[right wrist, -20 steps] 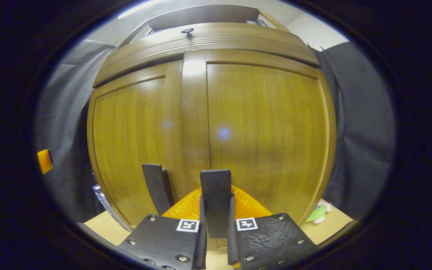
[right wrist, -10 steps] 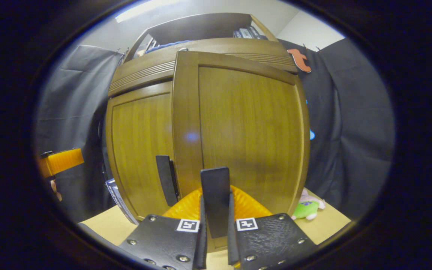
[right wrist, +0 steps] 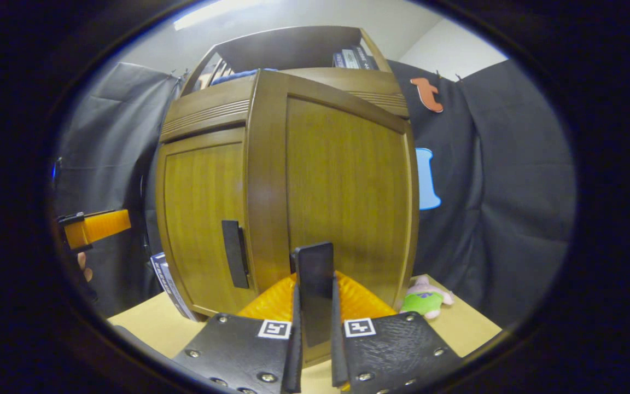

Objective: Open the right door of the double-door shoe cabinet with the right hand, and open the left door with the left hand.

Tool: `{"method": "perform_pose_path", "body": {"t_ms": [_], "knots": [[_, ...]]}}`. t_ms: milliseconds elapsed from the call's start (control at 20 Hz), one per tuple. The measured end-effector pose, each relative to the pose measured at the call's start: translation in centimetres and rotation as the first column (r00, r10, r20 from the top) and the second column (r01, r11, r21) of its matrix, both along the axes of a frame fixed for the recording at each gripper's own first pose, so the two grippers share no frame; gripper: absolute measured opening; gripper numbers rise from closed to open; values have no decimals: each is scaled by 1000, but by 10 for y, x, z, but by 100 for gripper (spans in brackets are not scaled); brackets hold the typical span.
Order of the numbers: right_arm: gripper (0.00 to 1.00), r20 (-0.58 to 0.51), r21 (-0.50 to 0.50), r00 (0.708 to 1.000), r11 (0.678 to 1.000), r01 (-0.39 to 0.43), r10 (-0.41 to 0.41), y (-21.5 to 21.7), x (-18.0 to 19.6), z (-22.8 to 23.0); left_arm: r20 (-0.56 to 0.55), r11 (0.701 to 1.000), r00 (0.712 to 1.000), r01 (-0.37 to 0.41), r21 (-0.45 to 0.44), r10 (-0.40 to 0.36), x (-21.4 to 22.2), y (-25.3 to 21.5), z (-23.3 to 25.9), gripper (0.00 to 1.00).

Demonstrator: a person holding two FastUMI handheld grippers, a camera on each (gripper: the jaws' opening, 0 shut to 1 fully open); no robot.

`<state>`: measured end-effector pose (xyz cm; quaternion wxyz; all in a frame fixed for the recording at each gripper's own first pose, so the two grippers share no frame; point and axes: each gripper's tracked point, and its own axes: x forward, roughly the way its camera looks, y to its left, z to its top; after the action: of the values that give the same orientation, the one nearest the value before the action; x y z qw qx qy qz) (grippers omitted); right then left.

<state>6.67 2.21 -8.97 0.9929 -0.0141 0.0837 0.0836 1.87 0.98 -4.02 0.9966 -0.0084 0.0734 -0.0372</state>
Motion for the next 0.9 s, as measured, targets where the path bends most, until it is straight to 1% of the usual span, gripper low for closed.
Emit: {"method": "perform_pose_path", "body": {"t_ms": [150, 350, 500, 550, 600, 750, 800, 850, 900], "knots": [[21, -3, -12, 1000, 1000, -2, 2, -12, -10, 1, 0, 1000, 1000, 6, -2, -6, 0, -2, 1, 93], [21, -14, 8, 999, 999, 31, -31, -25, -18, 1, -7, 1000, 1000, 14, 4, -14, -1, -7, -2, 93], [21, -3, -34, 999, 998, 47, -47, -35, -24, 5, -15, 999, 999, 31, 6, -31, -2, -13, -4, 93], [21, -1, -42, 998, 997, 60, -60, -40, -26, 6, -18, 999, 999, 50, -3, -50, -3, -17, -4, 96], [21, 1, -53, 997, 996, 74, -74, -45, -29, 7, -19, 998, 998, 66, -10, -66, -4, -21, -4, 93], [20, 9, -90, 995, 991, 98, -98, -55, -35, 9, -14, 998, 998, 64, -6, -64, -5, -20, -2, 93], [22, 3, -93, 993, 989, 117, -117, -62, -38, 7, -13, 998, 998, 64, -6, -64, -6, -21, -2, 93], [21, 10, -72, 992, 989, 130, -130, -67, -54, 20, -11, 998, 998, 64, -6, -64, -6, -20, -1, 93], [7, 0, -60, 991, 989, 132, -132, -71, -41, 12, -11, 998, 998, 61, -4, -62, -7, -19, -1, 93]]}}
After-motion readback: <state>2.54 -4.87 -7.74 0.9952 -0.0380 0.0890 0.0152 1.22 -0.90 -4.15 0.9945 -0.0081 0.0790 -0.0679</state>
